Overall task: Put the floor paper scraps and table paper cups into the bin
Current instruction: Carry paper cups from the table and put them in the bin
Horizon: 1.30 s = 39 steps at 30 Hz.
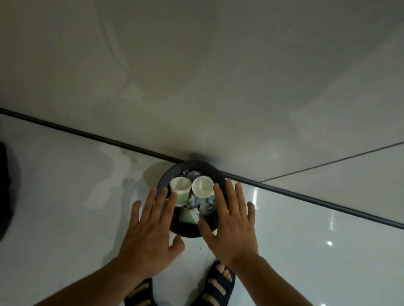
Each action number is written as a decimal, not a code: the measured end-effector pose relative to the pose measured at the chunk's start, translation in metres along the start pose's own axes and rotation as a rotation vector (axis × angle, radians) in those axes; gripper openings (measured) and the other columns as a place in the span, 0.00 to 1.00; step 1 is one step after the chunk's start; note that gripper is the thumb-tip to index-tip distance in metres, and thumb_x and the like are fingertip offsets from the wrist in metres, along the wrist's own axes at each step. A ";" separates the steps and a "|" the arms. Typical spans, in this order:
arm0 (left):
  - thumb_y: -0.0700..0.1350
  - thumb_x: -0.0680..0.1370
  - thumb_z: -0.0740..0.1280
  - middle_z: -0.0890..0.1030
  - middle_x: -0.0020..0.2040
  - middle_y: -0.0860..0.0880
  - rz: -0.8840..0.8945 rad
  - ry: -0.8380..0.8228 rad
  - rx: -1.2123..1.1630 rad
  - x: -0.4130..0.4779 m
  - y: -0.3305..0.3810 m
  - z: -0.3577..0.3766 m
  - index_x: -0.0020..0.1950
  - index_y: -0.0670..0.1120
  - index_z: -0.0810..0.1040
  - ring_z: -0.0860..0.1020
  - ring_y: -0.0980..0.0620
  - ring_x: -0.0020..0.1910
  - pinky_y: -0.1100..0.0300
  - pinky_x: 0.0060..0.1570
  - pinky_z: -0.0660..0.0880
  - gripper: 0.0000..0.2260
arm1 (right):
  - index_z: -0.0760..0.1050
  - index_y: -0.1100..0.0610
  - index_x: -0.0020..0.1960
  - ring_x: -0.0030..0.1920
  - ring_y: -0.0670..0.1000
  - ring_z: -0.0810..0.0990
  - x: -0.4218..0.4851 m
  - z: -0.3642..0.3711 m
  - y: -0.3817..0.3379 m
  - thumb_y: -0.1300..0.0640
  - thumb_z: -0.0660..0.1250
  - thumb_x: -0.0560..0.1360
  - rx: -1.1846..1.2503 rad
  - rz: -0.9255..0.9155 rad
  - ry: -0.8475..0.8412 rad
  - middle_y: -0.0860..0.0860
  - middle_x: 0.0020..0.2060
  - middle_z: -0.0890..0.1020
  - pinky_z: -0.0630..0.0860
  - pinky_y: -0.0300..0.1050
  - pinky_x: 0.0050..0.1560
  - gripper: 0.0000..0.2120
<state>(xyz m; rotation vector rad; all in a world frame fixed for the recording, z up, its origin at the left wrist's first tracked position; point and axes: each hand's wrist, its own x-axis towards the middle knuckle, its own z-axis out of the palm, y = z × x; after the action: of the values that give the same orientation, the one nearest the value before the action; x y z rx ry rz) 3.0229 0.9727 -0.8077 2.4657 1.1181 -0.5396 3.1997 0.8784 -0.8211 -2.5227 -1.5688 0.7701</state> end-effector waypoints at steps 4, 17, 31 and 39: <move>0.66 0.72 0.48 0.24 0.72 0.52 0.020 -0.031 0.016 -0.051 0.028 -0.061 0.70 0.54 0.22 0.24 0.51 0.71 0.47 0.71 0.32 0.41 | 0.24 0.40 0.74 0.74 0.48 0.24 -0.051 -0.055 -0.016 0.29 0.43 0.73 0.066 0.073 -0.019 0.44 0.74 0.26 0.36 0.56 0.74 0.39; 0.64 0.76 0.53 0.46 0.79 0.52 0.347 -0.025 0.043 -0.176 0.122 -0.226 0.78 0.53 0.47 0.42 0.50 0.77 0.45 0.73 0.44 0.34 | 0.36 0.43 0.79 0.77 0.52 0.31 -0.260 -0.215 -0.063 0.29 0.48 0.76 0.122 0.434 0.041 0.49 0.79 0.37 0.40 0.59 0.75 0.39; 0.64 0.77 0.53 0.46 0.79 0.51 0.825 -0.128 0.289 -0.369 0.323 -0.244 0.78 0.51 0.48 0.43 0.49 0.77 0.44 0.74 0.46 0.34 | 0.45 0.45 0.80 0.79 0.52 0.42 -0.597 -0.239 -0.032 0.29 0.51 0.75 0.408 0.983 0.332 0.49 0.80 0.48 0.48 0.59 0.76 0.39; 0.62 0.78 0.55 0.48 0.79 0.51 1.148 -0.228 0.429 -0.522 0.475 -0.148 0.78 0.51 0.49 0.44 0.50 0.77 0.47 0.75 0.46 0.32 | 0.46 0.47 0.80 0.79 0.52 0.44 -0.823 -0.157 -0.007 0.30 0.54 0.75 0.609 1.379 0.467 0.50 0.79 0.50 0.51 0.60 0.75 0.41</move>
<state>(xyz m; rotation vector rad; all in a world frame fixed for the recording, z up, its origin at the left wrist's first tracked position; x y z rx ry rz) 3.0983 0.4277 -0.3413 2.7519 -0.6051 -0.6643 2.9745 0.2065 -0.3740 -2.6192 0.6307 0.4652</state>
